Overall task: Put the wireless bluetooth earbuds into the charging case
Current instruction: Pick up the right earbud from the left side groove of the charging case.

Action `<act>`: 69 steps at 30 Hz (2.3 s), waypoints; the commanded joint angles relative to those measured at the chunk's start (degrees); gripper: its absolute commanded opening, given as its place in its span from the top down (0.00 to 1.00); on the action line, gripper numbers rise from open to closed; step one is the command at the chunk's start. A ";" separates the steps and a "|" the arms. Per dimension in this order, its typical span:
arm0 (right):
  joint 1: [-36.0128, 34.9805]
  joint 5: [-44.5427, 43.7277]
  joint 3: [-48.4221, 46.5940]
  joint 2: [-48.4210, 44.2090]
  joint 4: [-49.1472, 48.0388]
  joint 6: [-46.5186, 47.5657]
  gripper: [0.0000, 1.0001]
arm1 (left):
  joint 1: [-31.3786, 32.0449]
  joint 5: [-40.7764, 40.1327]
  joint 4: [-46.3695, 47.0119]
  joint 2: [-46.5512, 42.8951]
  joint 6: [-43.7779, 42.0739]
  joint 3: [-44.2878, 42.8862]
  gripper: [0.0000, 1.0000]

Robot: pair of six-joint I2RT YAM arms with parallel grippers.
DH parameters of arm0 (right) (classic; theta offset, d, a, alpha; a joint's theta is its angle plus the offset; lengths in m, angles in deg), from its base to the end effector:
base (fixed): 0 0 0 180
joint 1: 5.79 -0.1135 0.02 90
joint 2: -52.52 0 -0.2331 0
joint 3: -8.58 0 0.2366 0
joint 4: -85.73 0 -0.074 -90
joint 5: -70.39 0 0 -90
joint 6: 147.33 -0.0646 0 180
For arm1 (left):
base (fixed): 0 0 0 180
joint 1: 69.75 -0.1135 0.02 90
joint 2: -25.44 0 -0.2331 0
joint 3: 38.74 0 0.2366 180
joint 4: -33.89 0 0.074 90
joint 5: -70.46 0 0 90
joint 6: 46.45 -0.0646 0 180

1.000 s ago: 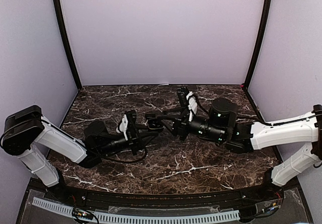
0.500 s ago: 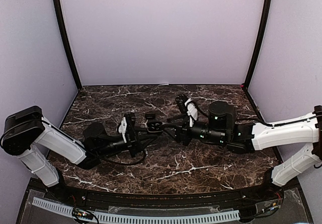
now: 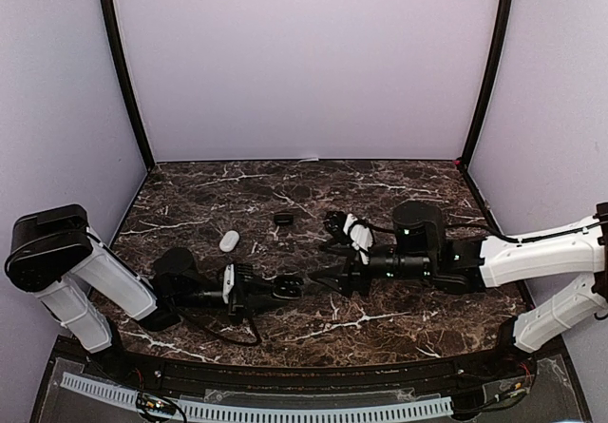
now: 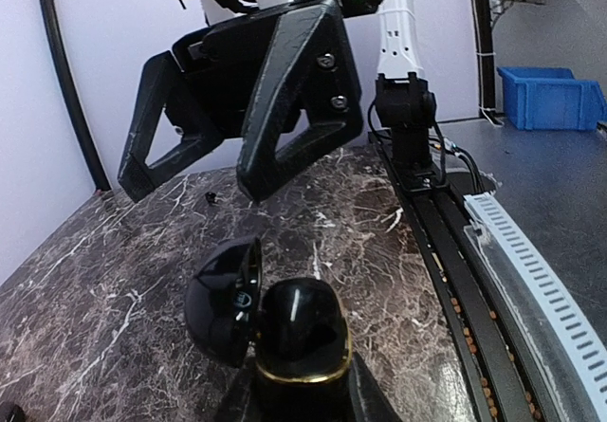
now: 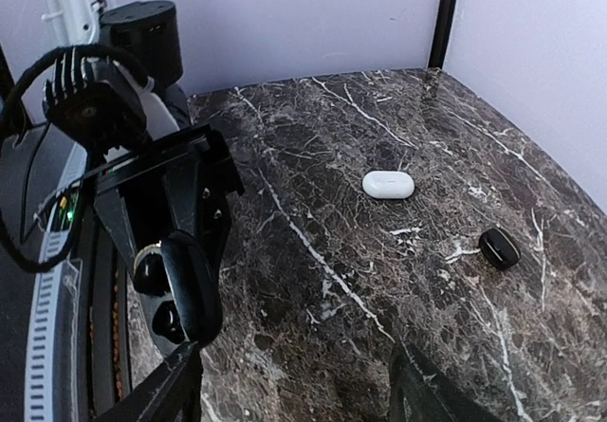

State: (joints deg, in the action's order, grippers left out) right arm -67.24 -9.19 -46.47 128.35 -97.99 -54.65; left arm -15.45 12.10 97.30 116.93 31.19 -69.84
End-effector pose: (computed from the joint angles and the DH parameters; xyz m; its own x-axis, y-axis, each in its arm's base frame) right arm 0.1406 0.2828 0.2152 -0.0958 -0.2723 -0.9574 -0.9521 0.3058 0.0083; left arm 0.1311 -0.2405 0.1476 0.2435 -0.0265 -0.9695 0.9674 0.0789 0.2408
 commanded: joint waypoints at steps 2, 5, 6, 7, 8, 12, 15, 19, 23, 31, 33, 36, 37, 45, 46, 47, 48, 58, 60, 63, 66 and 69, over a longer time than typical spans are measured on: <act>0.28 4.54 2.85 -4.83 2.04 11.03 0.36 | 0.36 5.88 3.00 1.65 -7.31 1.76 0.91; 0.01 5.81 2.24 -4.98 5.63 14.77 0.42 | 0.36 7.41 3.02 2.64 -9.72 2.28 0.91; -0.28 5.43 1.70 -4.61 6.69 15.54 0.43 | 0.36 7.67 3.09 2.91 -10.24 2.33 0.92; -0.64 5.08 1.38 -4.15 7.25 16.39 0.45 | 0.36 7.95 2.98 3.22 -10.75 2.42 0.92; -1.13 4.76 1.34 -3.69 7.36 17.33 0.46 | 0.36 8.24 2.83 3.41 -11.33 2.47 0.91; -3.68 3.07 2.15 -2.67 5.23 20.70 0.46 | 0.36 7.86 2.38 3.92 -13.69 2.86 0.91; -4.62 2.94 2.55 -2.49 4.15 22.64 0.46 | 0.36 7.61 1.01 3.80 -15.30 2.88 0.91; -4.82 2.94 2.23 -2.45 4.78 24.59 0.46 | 0.35 6.29 -0.59 3.55 -16.98 2.93 0.91; -5.10 3.70 2.05 -1.86 5.27 27.50 0.50 | 0.36 4.21 -1.14 3.61 -16.95 3.06 0.91; -6.60 1.54 0.90 -0.87 6.45 28.93 0.54 | -0.20 2.62 -1.16 5.07 -15.75 2.52 0.91; -6.95 1.24 0.56 -0.66 6.69 29.39 0.56 | -0.33 2.85 -1.03 5.45 -15.92 2.52 0.91; -7.40 1.47 -0.41 -0.48 7.62 29.85 0.58 | -0.43 2.61 -1.07 5.73 -16.30 2.43 0.91; -7.57 1.76 -0.67 -0.43 7.73 30.03 0.59 | -0.43 2.45 -1.15 5.75 -16.39 2.35 0.91; -8.39 3.93 -2.16 1.14 8.50 30.88 0.62 | -0.43 1.27 -3.41 5.89 -17.11 1.41 0.91; -8.58 3.80 -2.74 1.62 9.01 31.25 0.63 | -0.43 1.02 -5.47 5.60 -17.12 0.68 0.91; -8.79 3.43 -3.30 2.14 9.74 31.76 0.64 | -0.43 1.10 -7.46 5.19 -17.05 0.00 0.91; -9.13 3.16 -3.85 2.59 10.45 32.29 0.65 | -0.43 1.06 -9.18 4.90 -16.76 -0.70 0.91; -9.95 -0.04 -9.86 5.96 18.18 39.18 0.69 | -0.43 1.06 -21.30 1.49 -14.59 -4.99 0.91; -10.11 -0.92 -11.29 6.82 19.89 40.17 0.70 | -0.43 1.06 -21.77 0.89 -14.32 -4.92 0.91; -10.56 -2.56 -12.61 8.00 21.13 41.58 0.71 | -0.43 1.18 -22.94 0.34 -13.94 -5.13 0.91; -11.08 -3.88 -13.87 9.30 22.08 42.71 0.71 | -0.43 1.78 -23.52 0.02 -13.72 -5.26 0.91; -11.61 -4.95 -14.44 10.30 22.09 43.52 0.72 | -0.43 2.31 -22.63 -0.31 -13.28 -4.64 0.91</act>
State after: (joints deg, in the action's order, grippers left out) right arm -77.71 -11.79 -59.04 137.33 -76.72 -13.34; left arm -15.60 12.89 75.31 118.72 16.79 -74.10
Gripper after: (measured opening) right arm 0.286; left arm 0.250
